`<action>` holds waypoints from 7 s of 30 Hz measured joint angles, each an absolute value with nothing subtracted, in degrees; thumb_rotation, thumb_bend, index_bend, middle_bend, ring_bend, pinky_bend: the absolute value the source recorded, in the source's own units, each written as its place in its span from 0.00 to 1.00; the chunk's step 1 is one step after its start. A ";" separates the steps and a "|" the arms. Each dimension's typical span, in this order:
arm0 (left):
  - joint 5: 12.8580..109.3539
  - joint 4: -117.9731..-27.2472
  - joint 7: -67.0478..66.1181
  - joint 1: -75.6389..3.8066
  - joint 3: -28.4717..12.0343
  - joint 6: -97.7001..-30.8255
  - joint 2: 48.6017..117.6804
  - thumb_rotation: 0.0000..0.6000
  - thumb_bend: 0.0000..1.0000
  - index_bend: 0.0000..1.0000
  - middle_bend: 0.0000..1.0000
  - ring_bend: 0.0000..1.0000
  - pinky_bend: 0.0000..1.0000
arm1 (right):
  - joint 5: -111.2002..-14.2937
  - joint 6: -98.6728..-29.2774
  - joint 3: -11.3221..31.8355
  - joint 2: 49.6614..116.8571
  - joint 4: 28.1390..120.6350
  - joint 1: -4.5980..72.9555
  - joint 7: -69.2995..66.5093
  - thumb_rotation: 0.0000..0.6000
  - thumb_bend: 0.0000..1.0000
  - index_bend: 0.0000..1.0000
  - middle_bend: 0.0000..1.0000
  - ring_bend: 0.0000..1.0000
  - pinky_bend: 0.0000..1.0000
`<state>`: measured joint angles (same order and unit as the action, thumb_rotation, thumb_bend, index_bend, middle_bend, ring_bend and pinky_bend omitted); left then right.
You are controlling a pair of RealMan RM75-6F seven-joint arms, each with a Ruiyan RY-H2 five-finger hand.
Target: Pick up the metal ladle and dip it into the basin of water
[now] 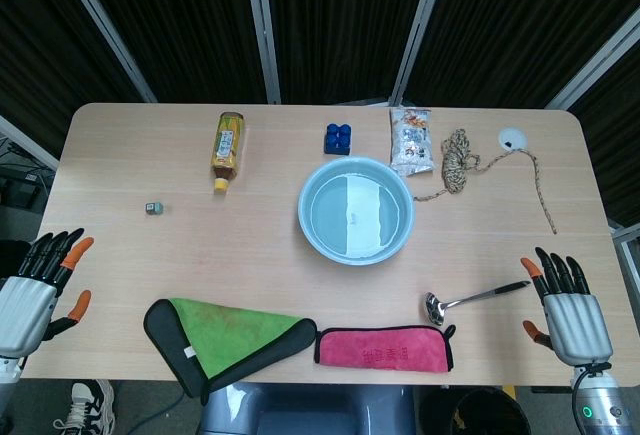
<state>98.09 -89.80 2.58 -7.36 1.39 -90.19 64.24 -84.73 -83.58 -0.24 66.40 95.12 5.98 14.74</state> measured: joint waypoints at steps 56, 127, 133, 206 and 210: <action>94.19 -90.36 -8.08 -10.71 0.55 -82.20 69.74 1.00 0.47 0.00 0.00 0.00 0.00 | -98.39 -56.75 -4.36 76.18 68.19 26.88 -4.69 1.00 0.22 0.44 0.00 0.00 0.00; 91.49 -89.37 -14.37 -11.78 0.73 -79.85 73.17 1.00 0.47 0.00 0.00 0.00 0.00 | -99.93 -58.62 -13.38 92.54 30.99 26.66 -34.65 1.00 0.28 0.51 0.00 0.00 0.00; 91.40 -89.33 -14.37 -11.81 0.74 -79.83 73.17 1.00 0.47 0.00 0.00 0.00 0.00 | -100.12 -58.69 -13.71 93.50 29.36 26.50 -35.59 1.00 0.31 0.55 0.00 0.00 0.00; 96.96 -90.47 -7.95 -11.37 3.13 -82.54 70.03 1.00 0.47 0.00 0.00 0.00 0.00 | -68.31 -44.09 -2.51 60.84 81.60 28.97 27.57 1.00 0.55 0.88 0.14 0.00 0.00; 97.21 -90.48 -7.51 -11.33 3.21 -82.72 69.83 1.00 0.47 0.00 0.00 0.00 0.00 | -64.66 -44.21 -2.43 59.16 84.95 29.57 31.95 1.00 0.55 0.88 0.14 0.00 0.00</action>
